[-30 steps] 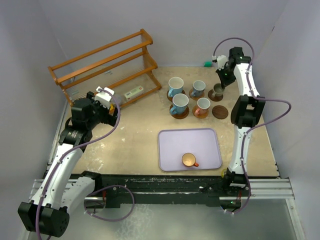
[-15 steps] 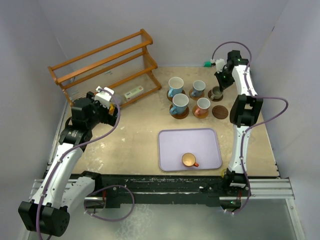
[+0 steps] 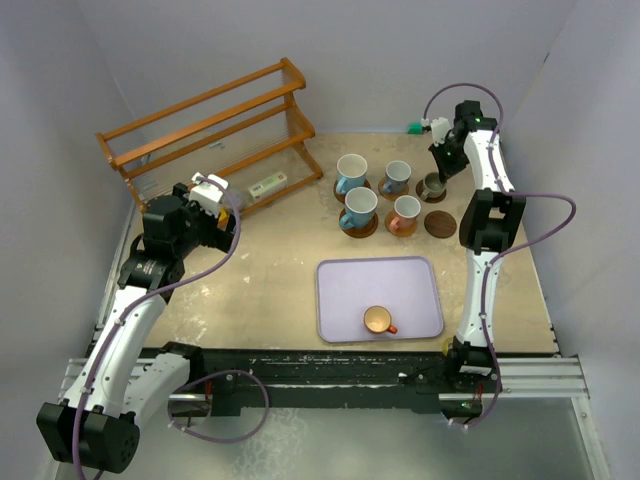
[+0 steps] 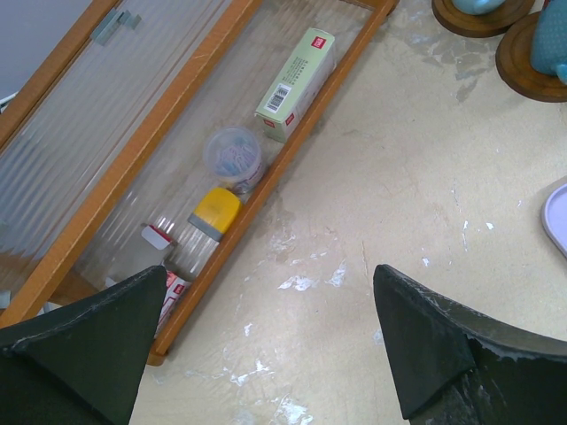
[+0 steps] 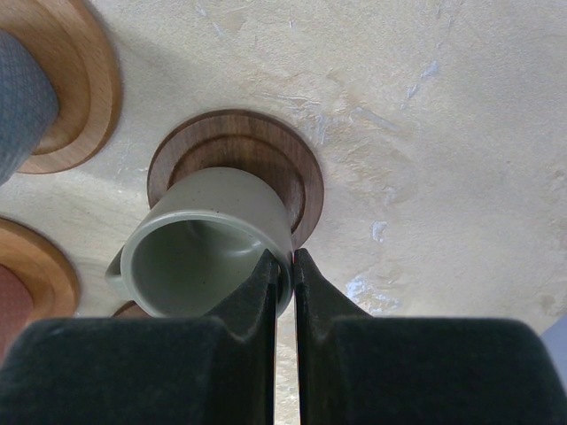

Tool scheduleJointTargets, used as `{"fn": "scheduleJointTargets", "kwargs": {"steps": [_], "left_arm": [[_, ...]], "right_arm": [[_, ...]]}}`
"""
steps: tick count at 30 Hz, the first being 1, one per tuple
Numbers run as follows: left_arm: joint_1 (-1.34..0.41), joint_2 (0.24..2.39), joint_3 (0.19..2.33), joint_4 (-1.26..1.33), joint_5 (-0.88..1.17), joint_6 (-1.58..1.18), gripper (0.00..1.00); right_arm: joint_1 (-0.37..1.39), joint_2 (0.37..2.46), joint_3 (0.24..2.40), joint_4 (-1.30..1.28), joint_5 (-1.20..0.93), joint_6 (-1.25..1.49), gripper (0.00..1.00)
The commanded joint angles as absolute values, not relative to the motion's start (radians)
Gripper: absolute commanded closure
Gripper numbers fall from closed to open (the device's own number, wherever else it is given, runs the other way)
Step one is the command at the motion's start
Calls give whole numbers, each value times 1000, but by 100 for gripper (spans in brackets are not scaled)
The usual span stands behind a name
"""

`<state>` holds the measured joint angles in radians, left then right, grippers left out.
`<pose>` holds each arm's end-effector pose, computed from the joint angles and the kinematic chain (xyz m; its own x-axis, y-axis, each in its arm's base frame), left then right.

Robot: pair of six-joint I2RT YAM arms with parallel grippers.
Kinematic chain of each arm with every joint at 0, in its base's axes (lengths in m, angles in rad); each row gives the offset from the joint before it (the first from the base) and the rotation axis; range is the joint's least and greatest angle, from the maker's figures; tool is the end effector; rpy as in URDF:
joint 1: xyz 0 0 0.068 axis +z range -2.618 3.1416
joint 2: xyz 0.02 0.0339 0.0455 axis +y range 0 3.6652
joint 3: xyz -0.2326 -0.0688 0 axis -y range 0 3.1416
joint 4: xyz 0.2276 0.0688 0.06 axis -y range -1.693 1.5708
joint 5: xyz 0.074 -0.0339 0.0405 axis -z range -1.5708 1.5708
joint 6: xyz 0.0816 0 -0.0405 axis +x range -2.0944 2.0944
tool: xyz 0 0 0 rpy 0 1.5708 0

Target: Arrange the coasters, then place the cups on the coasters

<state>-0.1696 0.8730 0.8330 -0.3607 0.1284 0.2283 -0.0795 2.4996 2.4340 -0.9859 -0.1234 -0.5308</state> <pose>0.2378 -0.0513 0.2822 -0.3103 0.2809 -0.9082 0.3633 0.9179 0.1597 0.5134 -0.0308 0.1632 -0.7554 -0.4438 -0.4821 -0.4226 0.8922 -0.1591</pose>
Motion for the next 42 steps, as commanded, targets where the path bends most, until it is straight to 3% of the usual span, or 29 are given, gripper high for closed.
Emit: {"fn": "scheduleJointTargets", "kwargs": {"steps": [1, 23, 36, 42], "left_arm": [[-158, 867, 841, -328, 150, 242, 5], [-154, 864, 854, -332, 164, 237, 5], [-153, 832, 847, -330, 177, 229, 5], [-154, 809, 844, -330, 169, 223, 5]], "right_arm": [[-81, 2508, 2479, -977, -134, -552, 95], [-81, 2451, 2482, -955, -105, -553, 73], [-82, 2191, 2307, -940, -139, -541, 60], [-81, 2023, 2122, -927, -199, -533, 53]]}}
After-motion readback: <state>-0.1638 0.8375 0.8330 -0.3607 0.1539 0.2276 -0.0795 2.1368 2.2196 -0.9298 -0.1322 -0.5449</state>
